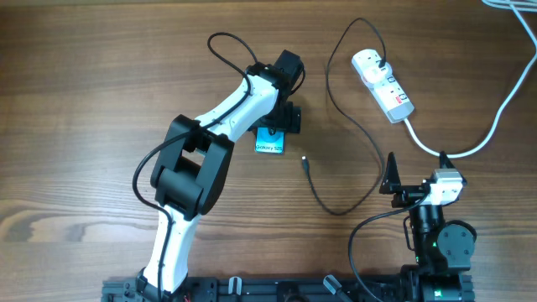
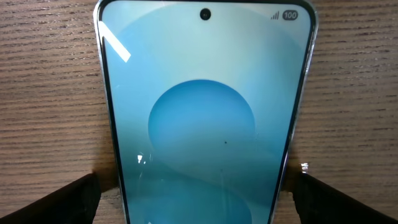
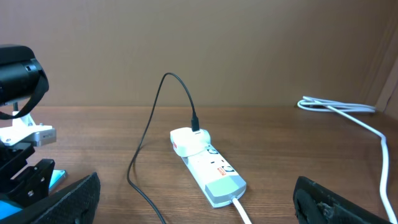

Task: Plug charger to phone and switch on socket
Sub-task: 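Close the left gripper on the phone's edge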

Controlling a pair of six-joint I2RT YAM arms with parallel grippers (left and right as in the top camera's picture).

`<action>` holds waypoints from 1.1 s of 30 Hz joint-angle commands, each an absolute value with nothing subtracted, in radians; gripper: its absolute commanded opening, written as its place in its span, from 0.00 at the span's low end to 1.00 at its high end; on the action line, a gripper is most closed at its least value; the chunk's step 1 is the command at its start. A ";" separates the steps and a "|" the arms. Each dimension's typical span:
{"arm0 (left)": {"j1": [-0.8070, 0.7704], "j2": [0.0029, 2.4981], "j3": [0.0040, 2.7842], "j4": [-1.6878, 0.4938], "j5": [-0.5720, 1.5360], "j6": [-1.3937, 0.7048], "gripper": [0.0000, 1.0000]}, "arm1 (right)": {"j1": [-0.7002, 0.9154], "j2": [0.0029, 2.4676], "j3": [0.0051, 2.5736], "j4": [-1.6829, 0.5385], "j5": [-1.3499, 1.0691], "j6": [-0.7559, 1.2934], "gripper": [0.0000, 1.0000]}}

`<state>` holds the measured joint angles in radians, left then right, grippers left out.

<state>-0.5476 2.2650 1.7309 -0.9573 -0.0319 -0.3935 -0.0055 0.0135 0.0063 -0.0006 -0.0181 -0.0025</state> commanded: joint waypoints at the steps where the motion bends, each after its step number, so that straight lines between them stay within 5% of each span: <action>1: -0.547 2.326 1.718 -0.960 0.029 -0.369 0.95 | -0.011 0.005 0.005 0.002 -0.023 -0.011 1.00; 14: -0.547 2.326 1.718 -0.953 0.025 -0.370 0.80 | -0.011 0.005 0.005 0.002 -0.023 -0.011 1.00; 17: -0.547 2.326 1.719 -0.952 0.024 -0.370 0.68 | -0.011 0.005 0.005 0.002 -0.023 -0.011 1.00; 33: -0.545 2.288 1.721 -0.957 0.003 -0.382 0.69 | -0.011 0.005 0.005 0.002 -0.023 -0.011 1.00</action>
